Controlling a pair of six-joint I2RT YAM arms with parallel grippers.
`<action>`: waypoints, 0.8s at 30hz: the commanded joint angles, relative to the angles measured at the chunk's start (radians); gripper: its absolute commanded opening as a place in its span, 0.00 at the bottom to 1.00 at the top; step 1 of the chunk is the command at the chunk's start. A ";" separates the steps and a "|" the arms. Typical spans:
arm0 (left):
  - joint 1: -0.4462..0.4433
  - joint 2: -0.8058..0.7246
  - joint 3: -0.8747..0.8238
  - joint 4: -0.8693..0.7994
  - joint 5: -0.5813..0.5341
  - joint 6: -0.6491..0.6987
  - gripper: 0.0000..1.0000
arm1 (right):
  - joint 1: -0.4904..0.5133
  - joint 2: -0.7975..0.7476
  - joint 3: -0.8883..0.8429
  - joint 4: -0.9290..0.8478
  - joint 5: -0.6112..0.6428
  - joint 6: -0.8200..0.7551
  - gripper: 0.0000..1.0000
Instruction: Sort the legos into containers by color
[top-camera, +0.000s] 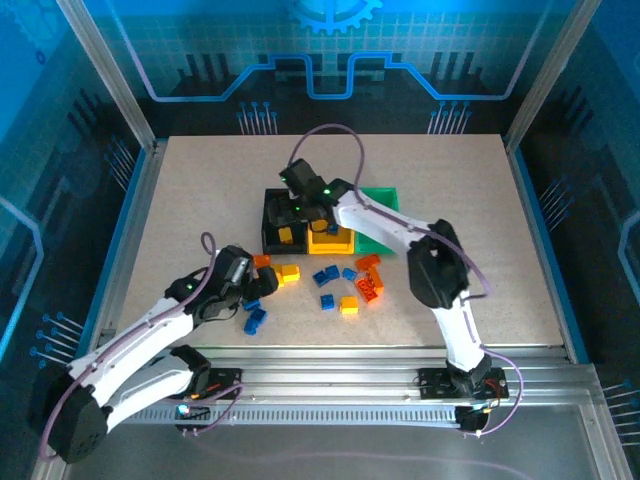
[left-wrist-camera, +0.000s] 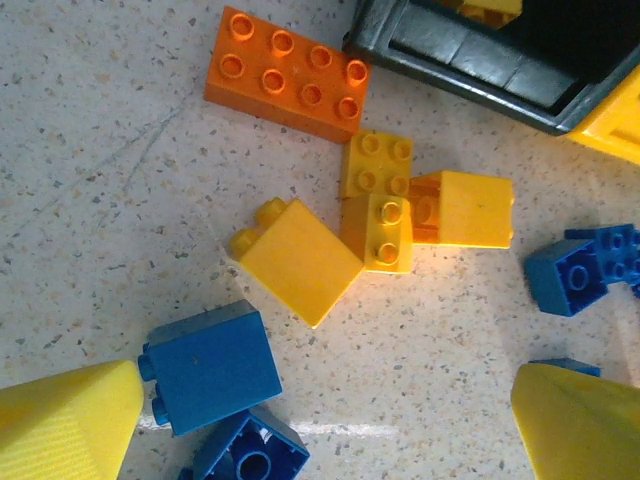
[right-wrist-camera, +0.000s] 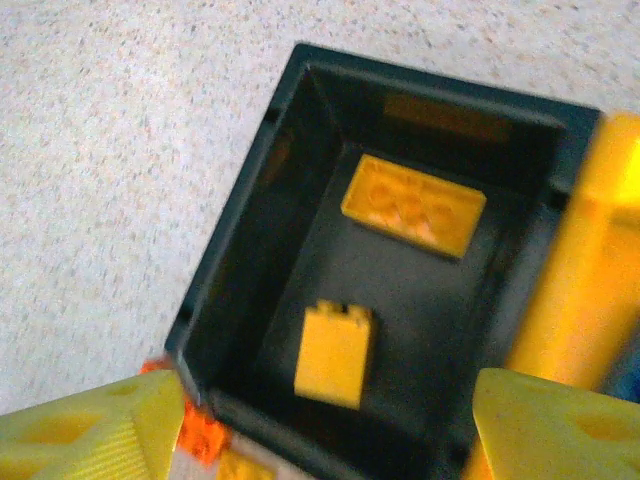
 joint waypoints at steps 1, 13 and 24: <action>0.009 0.046 0.027 -0.027 -0.025 0.041 0.96 | -0.003 -0.158 -0.147 0.087 -0.004 0.018 0.77; 0.009 0.157 -0.071 0.041 -0.052 -0.005 0.77 | -0.015 -0.402 -0.503 0.188 0.024 0.071 0.77; 0.010 0.270 -0.070 0.114 -0.077 0.005 0.72 | -0.025 -0.458 -0.550 0.207 0.024 0.083 0.77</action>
